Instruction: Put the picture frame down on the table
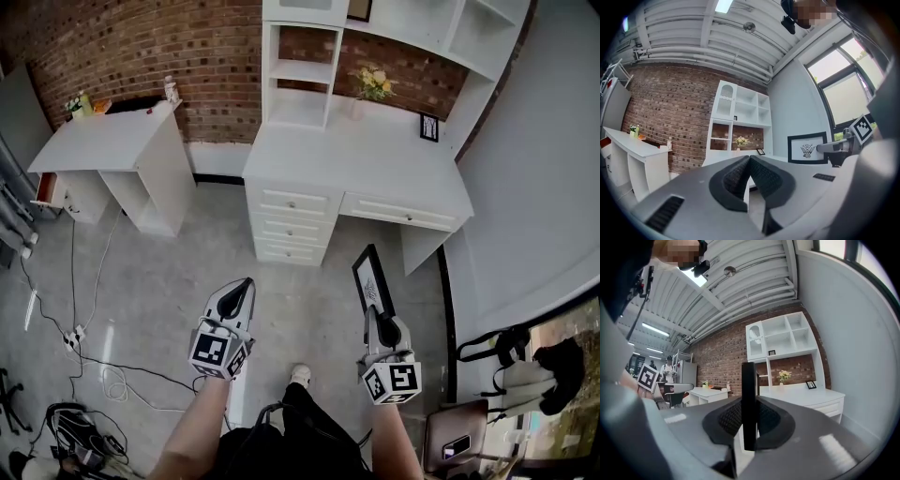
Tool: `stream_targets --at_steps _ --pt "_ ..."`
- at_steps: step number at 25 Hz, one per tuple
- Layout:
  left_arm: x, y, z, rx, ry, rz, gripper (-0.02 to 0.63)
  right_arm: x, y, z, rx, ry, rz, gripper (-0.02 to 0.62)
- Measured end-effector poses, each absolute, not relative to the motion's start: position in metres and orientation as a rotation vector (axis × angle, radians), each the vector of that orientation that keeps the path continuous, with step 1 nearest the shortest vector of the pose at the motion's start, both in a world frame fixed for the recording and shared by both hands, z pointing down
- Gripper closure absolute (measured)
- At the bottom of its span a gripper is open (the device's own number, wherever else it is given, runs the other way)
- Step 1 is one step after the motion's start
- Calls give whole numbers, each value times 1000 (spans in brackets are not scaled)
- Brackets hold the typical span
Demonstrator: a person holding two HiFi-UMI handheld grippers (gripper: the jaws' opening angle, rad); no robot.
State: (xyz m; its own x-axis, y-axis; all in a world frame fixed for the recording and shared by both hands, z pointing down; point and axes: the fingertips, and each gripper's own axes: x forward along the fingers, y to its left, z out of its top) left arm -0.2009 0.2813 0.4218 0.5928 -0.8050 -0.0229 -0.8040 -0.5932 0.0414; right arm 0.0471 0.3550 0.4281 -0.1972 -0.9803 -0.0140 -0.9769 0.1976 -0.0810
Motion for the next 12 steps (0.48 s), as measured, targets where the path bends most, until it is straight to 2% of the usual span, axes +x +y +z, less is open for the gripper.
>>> stream_targets --at_steps 12 --pt "-143 194 418 2769 -1426 -69 614 97 267 436 -1919 2408 -109 554"
